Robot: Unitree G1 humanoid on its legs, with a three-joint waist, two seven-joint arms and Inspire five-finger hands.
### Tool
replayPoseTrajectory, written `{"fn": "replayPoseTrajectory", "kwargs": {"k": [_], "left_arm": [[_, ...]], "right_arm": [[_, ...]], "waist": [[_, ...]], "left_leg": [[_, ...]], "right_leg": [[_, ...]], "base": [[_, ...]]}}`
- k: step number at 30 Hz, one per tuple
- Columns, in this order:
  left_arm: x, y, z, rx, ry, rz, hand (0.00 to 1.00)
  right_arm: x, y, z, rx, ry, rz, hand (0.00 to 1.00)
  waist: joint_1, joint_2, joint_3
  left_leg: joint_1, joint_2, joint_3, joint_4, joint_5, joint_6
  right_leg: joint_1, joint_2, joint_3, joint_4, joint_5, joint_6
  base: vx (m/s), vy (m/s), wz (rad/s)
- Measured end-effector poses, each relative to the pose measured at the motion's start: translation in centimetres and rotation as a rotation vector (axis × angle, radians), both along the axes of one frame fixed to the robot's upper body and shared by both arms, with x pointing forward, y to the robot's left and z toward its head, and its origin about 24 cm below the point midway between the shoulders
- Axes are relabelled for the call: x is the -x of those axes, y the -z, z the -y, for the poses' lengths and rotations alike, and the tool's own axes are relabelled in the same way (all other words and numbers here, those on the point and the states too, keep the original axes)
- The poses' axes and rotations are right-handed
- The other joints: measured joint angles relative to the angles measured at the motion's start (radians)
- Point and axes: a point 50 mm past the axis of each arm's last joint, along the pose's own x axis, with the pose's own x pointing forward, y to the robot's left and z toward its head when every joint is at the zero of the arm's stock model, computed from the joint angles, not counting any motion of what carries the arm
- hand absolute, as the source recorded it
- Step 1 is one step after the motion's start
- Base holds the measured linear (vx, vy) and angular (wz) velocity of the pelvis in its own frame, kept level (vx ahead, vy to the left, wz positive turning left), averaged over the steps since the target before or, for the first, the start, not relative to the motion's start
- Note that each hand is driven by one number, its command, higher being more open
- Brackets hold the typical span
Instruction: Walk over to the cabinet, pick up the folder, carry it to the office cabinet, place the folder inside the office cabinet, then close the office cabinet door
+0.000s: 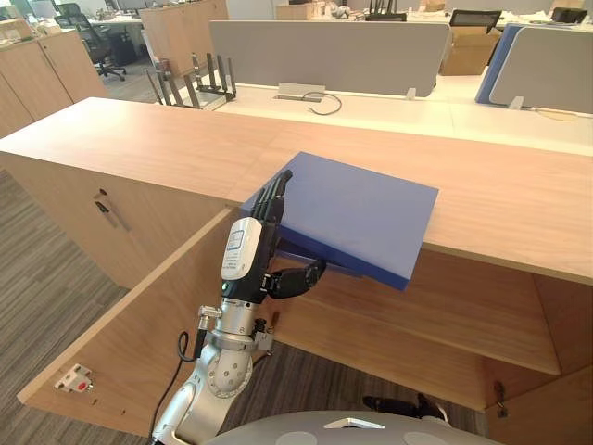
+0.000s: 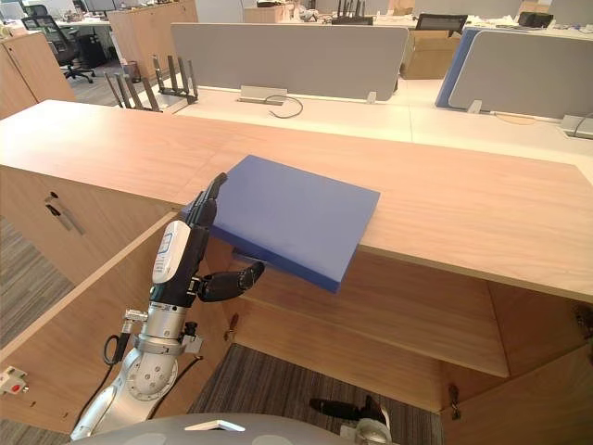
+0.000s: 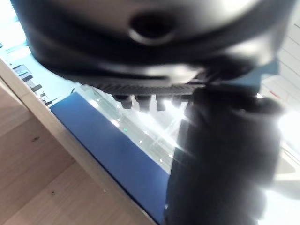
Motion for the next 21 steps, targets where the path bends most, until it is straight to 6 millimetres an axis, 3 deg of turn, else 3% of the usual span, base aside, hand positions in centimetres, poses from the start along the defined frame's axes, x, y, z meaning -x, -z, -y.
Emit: {"fn": "replayPoseTrajectory", "kwargs": {"k": [4, 10, 21], "left_arm": [[0.1, 0.2, -0.4, -0.076, 0.022, 0.004, 1.0], [0.3, 0.2, -0.8, -0.125, 0.062, 0.011, 1.0], [-0.7, -0.9, -0.9, -0.212, 0.104, 0.097, 1.0]], "right_arm": [[-0.6, -0.1, -0.2, 0.017, -0.111, 0.001, 1.0], [-2.2, -0.3, -0.9, 0.074, -0.427, -0.003, 1.0], [-3.8, -0.8, -1.0, 0.144, -0.716, 0.005, 1.0]], "waist": [[0.0, 0.001, 0.0], [0.001, 0.002, 0.002], [0.002, 0.022, 0.021]], "left_leg": [[0.0, -0.001, 0.002, 0.0, -0.001, 0.002], [0.0, -0.001, 0.002, 0.003, -0.003, 0.001], [0.014, 0.002, 0.016, 0.003, -0.007, -0.001]], "right_leg": [[0.001, 0.0, 0.003, -0.007, 0.003, -0.004], [0.001, 0.0, 0.004, -0.005, -0.002, -0.013], [-0.001, 0.002, 0.021, 0.012, -0.008, -0.021]], "base": [[0.0, 0.009, -0.02], [0.0, 0.0, 0.0], [-0.01, 0.002, -0.03]]}}
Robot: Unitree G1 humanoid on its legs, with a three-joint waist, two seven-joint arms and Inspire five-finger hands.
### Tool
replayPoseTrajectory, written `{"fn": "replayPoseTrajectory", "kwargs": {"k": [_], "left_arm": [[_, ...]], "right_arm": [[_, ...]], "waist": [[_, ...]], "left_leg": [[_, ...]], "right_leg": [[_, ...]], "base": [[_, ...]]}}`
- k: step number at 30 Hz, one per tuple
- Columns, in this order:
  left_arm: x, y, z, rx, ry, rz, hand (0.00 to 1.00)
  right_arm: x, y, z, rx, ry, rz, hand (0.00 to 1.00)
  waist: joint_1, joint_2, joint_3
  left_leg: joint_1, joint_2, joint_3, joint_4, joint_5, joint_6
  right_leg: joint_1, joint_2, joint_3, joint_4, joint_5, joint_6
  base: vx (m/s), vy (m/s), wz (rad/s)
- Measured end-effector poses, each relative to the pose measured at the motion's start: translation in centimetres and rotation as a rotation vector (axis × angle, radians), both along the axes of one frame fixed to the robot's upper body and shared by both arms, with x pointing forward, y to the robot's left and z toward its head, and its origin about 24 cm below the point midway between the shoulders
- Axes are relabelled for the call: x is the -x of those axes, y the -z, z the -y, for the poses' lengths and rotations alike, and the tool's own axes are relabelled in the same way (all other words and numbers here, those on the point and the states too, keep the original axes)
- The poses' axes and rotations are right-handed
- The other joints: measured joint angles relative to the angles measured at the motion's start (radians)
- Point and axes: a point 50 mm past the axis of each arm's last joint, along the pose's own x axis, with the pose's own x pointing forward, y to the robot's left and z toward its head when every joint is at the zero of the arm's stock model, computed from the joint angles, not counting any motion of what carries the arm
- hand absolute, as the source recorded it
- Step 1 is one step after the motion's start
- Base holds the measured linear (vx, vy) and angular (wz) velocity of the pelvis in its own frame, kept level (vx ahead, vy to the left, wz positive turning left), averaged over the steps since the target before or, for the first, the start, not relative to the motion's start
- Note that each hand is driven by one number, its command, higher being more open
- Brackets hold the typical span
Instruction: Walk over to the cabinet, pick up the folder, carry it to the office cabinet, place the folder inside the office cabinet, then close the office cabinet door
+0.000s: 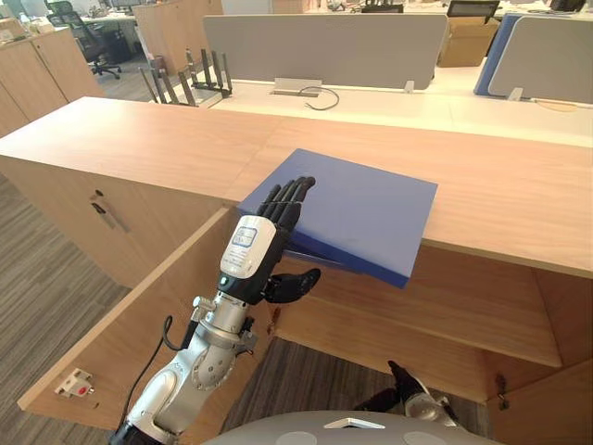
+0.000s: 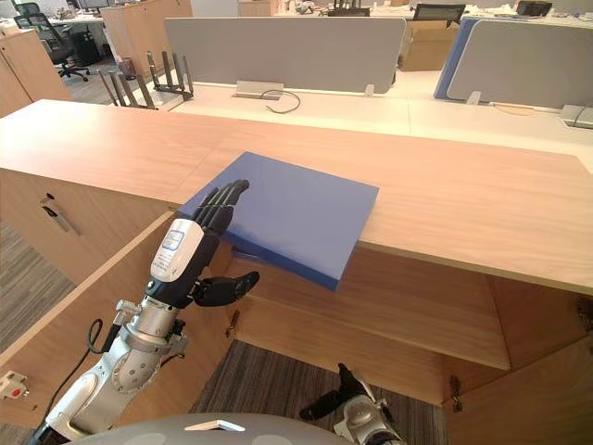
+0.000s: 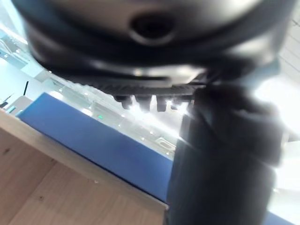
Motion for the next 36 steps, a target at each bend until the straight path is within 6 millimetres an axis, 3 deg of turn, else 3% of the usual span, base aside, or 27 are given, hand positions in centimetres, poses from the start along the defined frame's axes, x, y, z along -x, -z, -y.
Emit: {"fn": "replayPoseTrajectory", "kwargs": {"k": [7, 13, 25, 36], "left_arm": [[-0.1, -0.1, 0.0, -0.002, 0.002, 0.008, 1.0], [-0.1, -0.1, -0.1, -0.002, -0.005, 0.008, 1.0], [-0.5, -0.3, -0.5, 0.003, -0.041, 0.009, 1.0], [-2.0, 1.0, -1.0, -0.111, -0.075, -0.008, 1.0]], "right_arm": [[0.0, -0.1, 0.6, 0.059, -0.115, -0.014, 1.0], [1.0, 0.0, 1.5, 0.079, -0.105, -0.037, 1.0], [1.0, -0.1, 1.8, 0.087, -0.1, -0.024, 1.0], [0.7, -0.2, 1.7, 0.1, -0.131, -0.011, 1.0]], "waist": [[0.0, 0.0, 0.015], [-0.008, 0.001, 0.016], [-0.025, 0.003, 0.015], [-0.031, 0.004, 0.015]], "left_leg": [[0.001, 0.0, 0.005, 0.0, -0.002, 0.0], [0.0, 0.001, 0.01, 0.0, -0.004, -0.001], [-0.001, 0.001, 0.034, 0.009, -0.015, 0.003], [-0.002, 0.001, 0.039, 0.013, -0.018, 0.003]], "right_leg": [[-0.003, 0.0, 0.008, 0.0, 0.0, 0.0], [-0.011, 0.002, 0.015, 0.001, 0.004, 0.006], [-0.029, 0.003, 0.043, 0.001, 0.008, 0.009], [-0.032, 0.003, 0.051, -0.001, 0.012, 0.013]], "base": [[0.0, 0.0, -0.01], [0.0, -0.001, -0.03], [-0.02, 0.002, -0.07], [0.0, -0.001, -0.01]]}}
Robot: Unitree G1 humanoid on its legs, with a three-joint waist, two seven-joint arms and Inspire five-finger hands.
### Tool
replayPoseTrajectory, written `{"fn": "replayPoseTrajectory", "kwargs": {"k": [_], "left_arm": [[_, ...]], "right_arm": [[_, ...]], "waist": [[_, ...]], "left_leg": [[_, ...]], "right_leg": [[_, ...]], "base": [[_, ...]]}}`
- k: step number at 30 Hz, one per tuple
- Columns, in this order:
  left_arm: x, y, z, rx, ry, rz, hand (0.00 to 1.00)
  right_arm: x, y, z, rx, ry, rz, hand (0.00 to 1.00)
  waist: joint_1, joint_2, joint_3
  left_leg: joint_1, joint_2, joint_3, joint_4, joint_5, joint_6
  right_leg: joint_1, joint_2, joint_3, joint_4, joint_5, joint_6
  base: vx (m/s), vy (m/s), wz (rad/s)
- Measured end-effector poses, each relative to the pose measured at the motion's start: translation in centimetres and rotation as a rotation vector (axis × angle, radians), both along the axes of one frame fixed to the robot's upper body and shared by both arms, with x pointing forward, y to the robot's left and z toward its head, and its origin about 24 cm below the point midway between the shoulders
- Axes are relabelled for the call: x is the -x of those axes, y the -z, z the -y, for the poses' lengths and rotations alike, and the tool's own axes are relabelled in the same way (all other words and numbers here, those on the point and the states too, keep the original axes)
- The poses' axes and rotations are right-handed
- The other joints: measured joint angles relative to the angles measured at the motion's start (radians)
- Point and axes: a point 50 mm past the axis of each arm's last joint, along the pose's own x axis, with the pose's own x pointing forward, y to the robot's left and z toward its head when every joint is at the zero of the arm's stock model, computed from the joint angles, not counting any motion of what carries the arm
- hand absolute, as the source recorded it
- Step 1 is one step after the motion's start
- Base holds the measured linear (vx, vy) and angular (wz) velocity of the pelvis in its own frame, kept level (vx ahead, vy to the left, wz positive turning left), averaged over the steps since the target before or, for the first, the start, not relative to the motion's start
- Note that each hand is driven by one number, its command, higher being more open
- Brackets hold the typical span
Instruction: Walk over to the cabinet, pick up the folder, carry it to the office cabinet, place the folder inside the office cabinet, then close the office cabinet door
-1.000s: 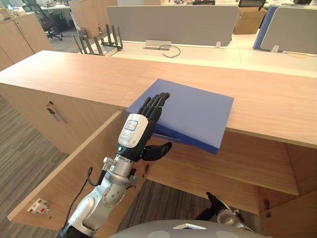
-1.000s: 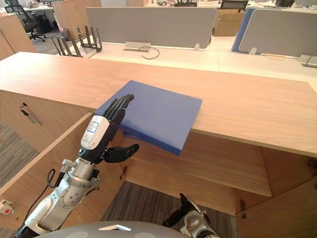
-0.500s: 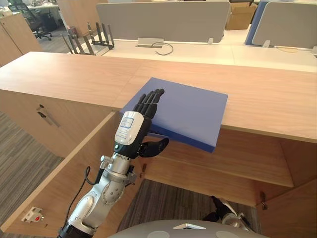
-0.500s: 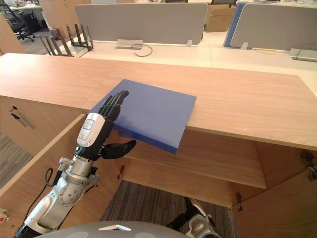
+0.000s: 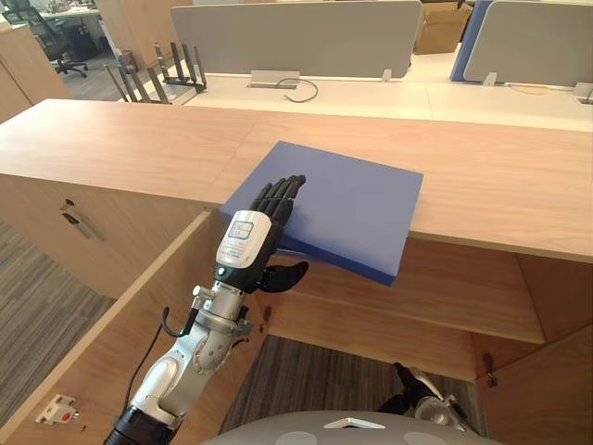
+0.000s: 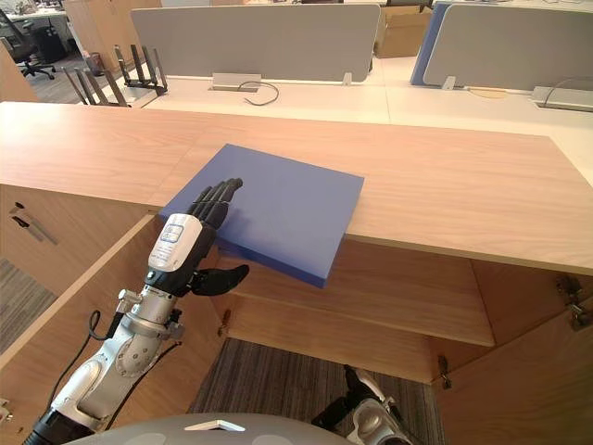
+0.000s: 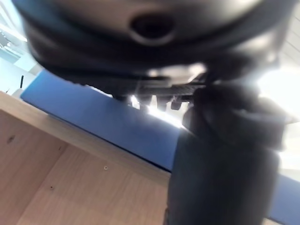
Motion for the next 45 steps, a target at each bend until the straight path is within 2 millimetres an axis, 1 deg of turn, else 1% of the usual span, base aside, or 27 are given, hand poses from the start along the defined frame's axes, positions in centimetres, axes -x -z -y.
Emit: {"fn": "replayPoseTrajectory", "kwargs": {"k": [5, 8, 9, 15, 18, 20, 24, 29, 35, 38, 41, 45], "left_arm": [[-0.7, 0.0, -0.2, -0.06, -0.003, 0.018, 1.0], [-1.2, -0.1, -0.4, -0.085, -0.001, 0.028, 1.0], [-1.4, -0.3, -0.4, -0.09, 0.002, 0.035, 0.0], [-2.3, -0.5, -0.4, -0.149, 0.008, 0.068, 0.0], [-3.1, -1.7, -0.2, -0.137, 0.005, 0.138, 0.0], [-3.1, -1.8, -0.2, -0.128, -0.001, 0.153, 0.0], [-3.7, -2.8, -0.1, -0.107, -0.017, 0.215, 0.0], [-4.3, -3.2, -0.1, -0.151, -0.021, 0.248, 0.0], [-4.9, -2.5, -0.3, -0.156, -0.047, 0.221, 0.0], [-4.6, -2.7, 0.1, -0.059, -0.102, 0.215, 0.0], [-3.6, -3.6, 0.5, 0.097, -0.165, 0.228, 0.0], [-3.4, -4.0, 0.0, 0.257, -0.219, 0.217, 0.0]], "right_arm": [[-0.1, 0.0, 0.0, -0.001, -0.001, 0.004, 1.0], [-0.2, -0.1, 0.0, -0.001, -0.002, 0.008, 1.0], [-0.2, -0.1, 0.0, -0.001, -0.001, 0.009, 1.0], [-0.2, -0.1, 0.1, -0.001, 0.008, 0.011, 1.0], [-0.2, -0.1, 0.1, 0.0, 0.007, 0.013, 1.0], [-0.2, -0.1, 0.1, 0.001, 0.008, 0.014, 1.0], [-0.3, -0.1, 0.1, 0.003, 0.01, 0.018, 1.0], [-0.3, -0.2, 0.1, 0.005, 0.012, 0.021, 1.0], [-0.2, -0.2, 0.3, 0.009, 0.032, 0.025, 1.0], [-0.2, -0.1, 0.2, 0.006, 0.044, 0.029, 1.0], [0.2, -0.1, 0.3, 0.004, 0.086, 0.03, 1.0], [0.3, 0.0, 0.3, 0.016, 0.097, 0.033, 1.0]], "waist": [[-0.007, 0.001, 0.001], [-0.019, 0.001, 0.0], [-0.02, 0.001, 0.001], [-0.022, 0.002, 0.001], [-0.023, 0.002, 0.001], [-0.029, 0.002, 0.001], [-0.038, 0.002, 0.001], [-0.045, 0.001, 0.002], [-0.046, -0.003, 0.005], [-0.046, -0.006, 0.006], [-0.044, -0.009, 0.008], [-0.041, -0.009, 0.008]], "left_leg": [[0.001, -0.001, 0.009, 0.0, -0.001, 0.001], [0.001, -0.001, 0.011, 0.001, -0.001, 0.001], [0.001, -0.001, 0.012, 0.001, -0.001, 0.001], [0.0, -0.003, 0.014, 0.001, -0.001, 0.001], [0.001, -0.004, 0.014, 0.001, -0.001, 0.001], [0.001, -0.003, 0.014, 0.001, -0.001, 0.001], [0.002, -0.004, 0.014, 0.001, -0.001, 0.002], [0.003, -0.004, 0.016, 0.001, -0.001, 0.002], [0.005, -0.004, 0.018, 0.001, -0.001, 0.002], [0.005, -0.004, 0.018, 0.0, -0.002, 0.002], [0.004, -0.004, 0.02, -0.004, -0.002, 0.003], [0.005, -0.005, 0.02, -0.005, -0.002, 0.003]], "right_leg": [[-0.004, 0.0, 0.01, -0.002, 0.004, 0.0], [-0.004, 0.0, 0.012, -0.004, 0.007, 0.0], [-0.004, 0.0, 0.014, -0.007, 0.009, 0.001], [-0.002, 0.0, 0.018, -0.022, 0.02, 0.002], [-0.001, 0.0, 0.018, -0.022, 0.021, 0.002], [-0.002, 0.0, 0.018, -0.023, 0.021, 0.002], [-0.001, 0.0, 0.018, -0.023, 0.022, 0.001], [-0.001, 0.0, 0.02, -0.024, 0.024, 0.002], [0.0, 0.0, 0.023, -0.025, 0.028, 0.003], [-0.001, 0.0, 0.025, -0.025, 0.028, 0.003], [0.0, 0.0, 0.026, -0.025, 0.028, 0.003], [0.001, 0.0, 0.025, -0.025, 0.028, 0.003]], "base": [[-0.02, -0.001, -0.05], [0.0, 0.0, 0.0], [-0.02, -0.005, -0.04], [-0.01, -0.004, -0.04], [0.0, 0.0, 0.0], [0.0, 0.0, 0.0], [0.0, 0.0, 0.0], [-0.01, -0.003, 0.0], [-0.01, -0.002, 0.0], [0.0, 0.0, 0.0], [0.0, 0.0, 0.0], [0.0, 0.0, 0.0]]}}
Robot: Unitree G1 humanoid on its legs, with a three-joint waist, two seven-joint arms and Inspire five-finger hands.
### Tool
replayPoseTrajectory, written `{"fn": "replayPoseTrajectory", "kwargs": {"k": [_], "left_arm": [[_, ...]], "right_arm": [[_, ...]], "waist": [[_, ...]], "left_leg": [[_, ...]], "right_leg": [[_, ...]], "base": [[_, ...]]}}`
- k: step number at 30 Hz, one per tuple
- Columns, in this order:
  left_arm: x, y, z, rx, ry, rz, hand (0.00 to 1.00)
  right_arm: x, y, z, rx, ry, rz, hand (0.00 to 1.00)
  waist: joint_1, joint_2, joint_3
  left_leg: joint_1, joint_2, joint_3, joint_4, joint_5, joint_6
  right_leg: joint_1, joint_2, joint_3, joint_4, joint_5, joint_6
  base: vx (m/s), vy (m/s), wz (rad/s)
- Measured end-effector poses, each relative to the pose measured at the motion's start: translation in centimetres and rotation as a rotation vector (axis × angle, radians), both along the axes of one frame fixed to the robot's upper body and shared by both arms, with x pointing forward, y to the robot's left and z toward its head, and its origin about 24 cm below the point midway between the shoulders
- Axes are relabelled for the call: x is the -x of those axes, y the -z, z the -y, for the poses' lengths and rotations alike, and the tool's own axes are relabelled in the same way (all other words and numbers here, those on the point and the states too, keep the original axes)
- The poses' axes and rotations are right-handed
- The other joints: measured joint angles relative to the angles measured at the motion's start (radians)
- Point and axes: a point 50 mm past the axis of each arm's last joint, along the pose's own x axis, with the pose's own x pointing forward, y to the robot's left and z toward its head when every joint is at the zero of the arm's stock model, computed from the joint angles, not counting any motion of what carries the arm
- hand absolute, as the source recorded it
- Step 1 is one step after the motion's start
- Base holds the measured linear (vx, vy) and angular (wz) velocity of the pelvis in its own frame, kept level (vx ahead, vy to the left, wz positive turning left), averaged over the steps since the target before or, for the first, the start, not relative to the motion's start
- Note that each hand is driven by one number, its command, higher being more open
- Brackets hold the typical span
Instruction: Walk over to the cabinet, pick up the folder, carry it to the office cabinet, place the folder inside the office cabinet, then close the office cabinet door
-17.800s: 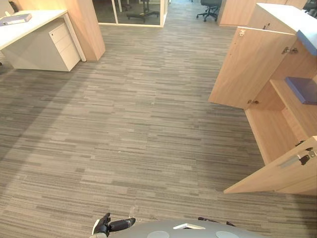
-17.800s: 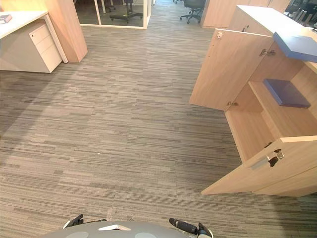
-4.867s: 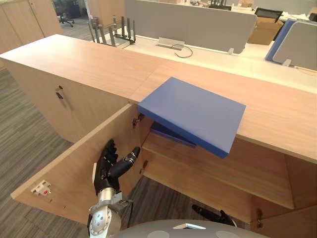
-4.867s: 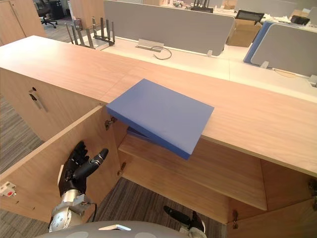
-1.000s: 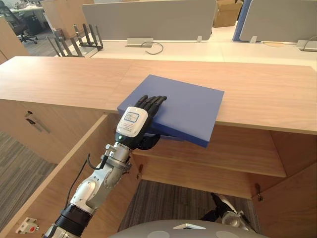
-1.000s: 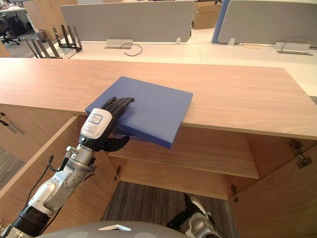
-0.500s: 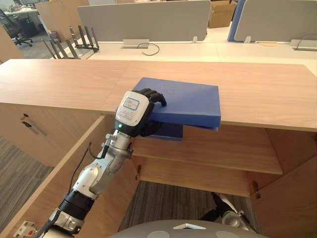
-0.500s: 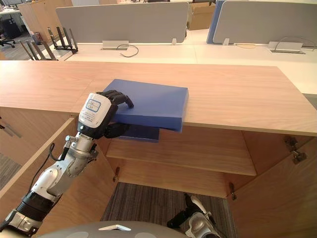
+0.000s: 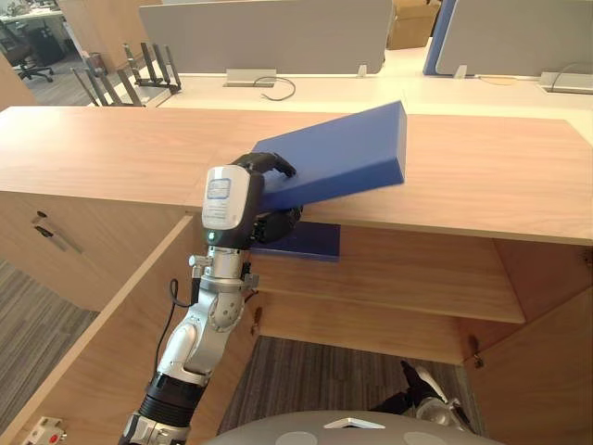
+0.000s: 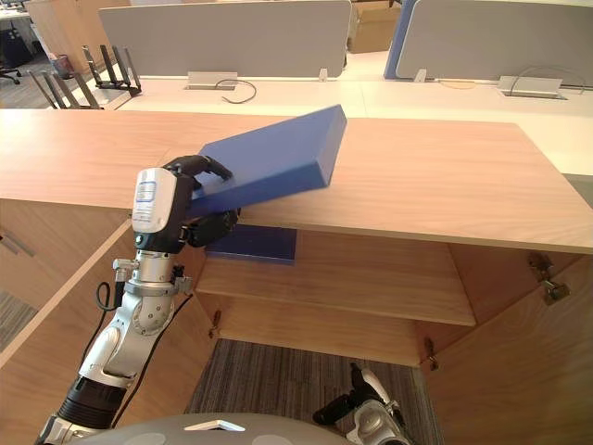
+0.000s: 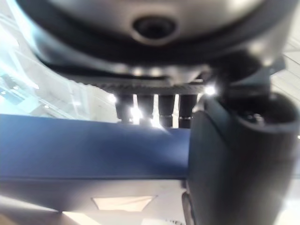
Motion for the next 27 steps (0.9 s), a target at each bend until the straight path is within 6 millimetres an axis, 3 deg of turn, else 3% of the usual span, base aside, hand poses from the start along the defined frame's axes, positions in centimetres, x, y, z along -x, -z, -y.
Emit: {"fn": "replayPoseTrajectory", "kwargs": {"k": [5, 8, 18, 27], "left_arm": [[1.0, -1.6, -1.6, 0.376, -0.068, 0.043, 0.0], [1.5, -2.6, -2.0, 0.484, -0.078, 0.088, 0.0], [3.1, -4.8, -2.7, 0.594, -0.143, 0.251, 0.0], [2.8, -4.6, -2.6, 0.686, -0.086, 0.2, 0.0]], "right_arm": [[0.4, 0.1, 0.1, 0.009, 0.067, -0.005, 1.0], [0.9, 0.2, 0.3, 0.0, 0.108, -0.008, 1.0], [1.3, 0.3, -0.2, -0.012, 0.14, -0.002, 1.0], [1.5, 0.3, -0.6, -0.014, 0.105, 0.009, 1.0]], "waist": [[0.01, -0.002, 0.001], [0.025, -0.003, 0.001], [0.026, -0.013, -0.014], [0.03, -0.025, -0.029]], "left_leg": [[-0.001, 0.0, 0.001, 0.006, 0.0, 0.001], [-0.001, 0.0, 0.0, 0.008, 0.0, 0.001], [-0.002, 0.002, 0.002, 0.011, 0.0, 0.0], [-0.002, 0.002, 0.003, 0.011, 0.0, 0.0]], "right_leg": [[-0.002, 0.0, 0.015, 0.001, 0.002, 0.003], [-0.002, 0.0, 0.017, 0.001, 0.003, 0.006], [-0.006, 0.001, 0.023, 0.01, 0.002, 0.007], [-0.007, 0.001, 0.025, 0.01, 0.002, 0.007]], "base": [[0.0, -0.003, -0.04], [-0.04, -0.018, -0.01], [-0.03, -0.013, -0.01], [0.0, -0.002, 0.0]]}}
